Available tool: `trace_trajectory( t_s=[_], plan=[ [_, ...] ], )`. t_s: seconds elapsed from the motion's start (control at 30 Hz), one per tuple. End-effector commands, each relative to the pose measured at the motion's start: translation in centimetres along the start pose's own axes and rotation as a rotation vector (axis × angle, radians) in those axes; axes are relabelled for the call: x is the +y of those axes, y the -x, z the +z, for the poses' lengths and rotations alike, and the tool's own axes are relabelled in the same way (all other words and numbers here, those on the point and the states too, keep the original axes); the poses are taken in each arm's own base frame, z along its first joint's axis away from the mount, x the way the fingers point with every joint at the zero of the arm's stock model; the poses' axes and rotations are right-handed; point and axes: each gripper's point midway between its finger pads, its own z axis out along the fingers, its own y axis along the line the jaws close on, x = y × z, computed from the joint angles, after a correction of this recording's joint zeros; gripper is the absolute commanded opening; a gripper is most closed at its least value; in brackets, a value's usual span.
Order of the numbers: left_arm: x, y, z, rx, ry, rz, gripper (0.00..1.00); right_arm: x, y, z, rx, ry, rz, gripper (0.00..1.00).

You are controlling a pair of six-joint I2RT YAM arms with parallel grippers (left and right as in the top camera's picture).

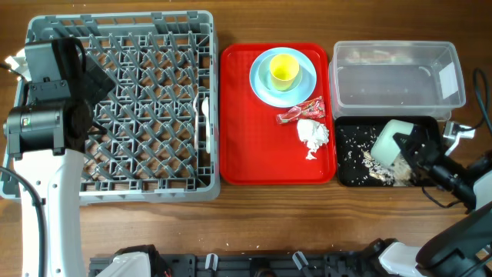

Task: Sort waste into correct bins and load items into the dishwasher rack
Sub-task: 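Tip the green bowl over the black tray to dump the rice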

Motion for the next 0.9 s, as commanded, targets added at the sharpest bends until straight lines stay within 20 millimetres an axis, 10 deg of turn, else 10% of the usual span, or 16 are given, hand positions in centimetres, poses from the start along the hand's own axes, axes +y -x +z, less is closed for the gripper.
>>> trace_trajectory(
  t_s=[0.0,0.4,0.87],
  plan=[
    [0.3,0.5,-0.2,-0.017,0.006,-0.02,1.0,1.5,0.8,-0.1,-0.052,0.106,-0.041,0.04],
    [0.3,0.5,-0.2,-0.017,0.006,-0.02,1.0,3.7,2.6,-0.8,-0.104,0.257,0.068,0.04],
    [0.3,0.5,-0.2,-0.017,0.006,-0.02,1.0,2.9,-0.2,-0.4,-0.023,0.111,0.282,0.04]
  ],
)
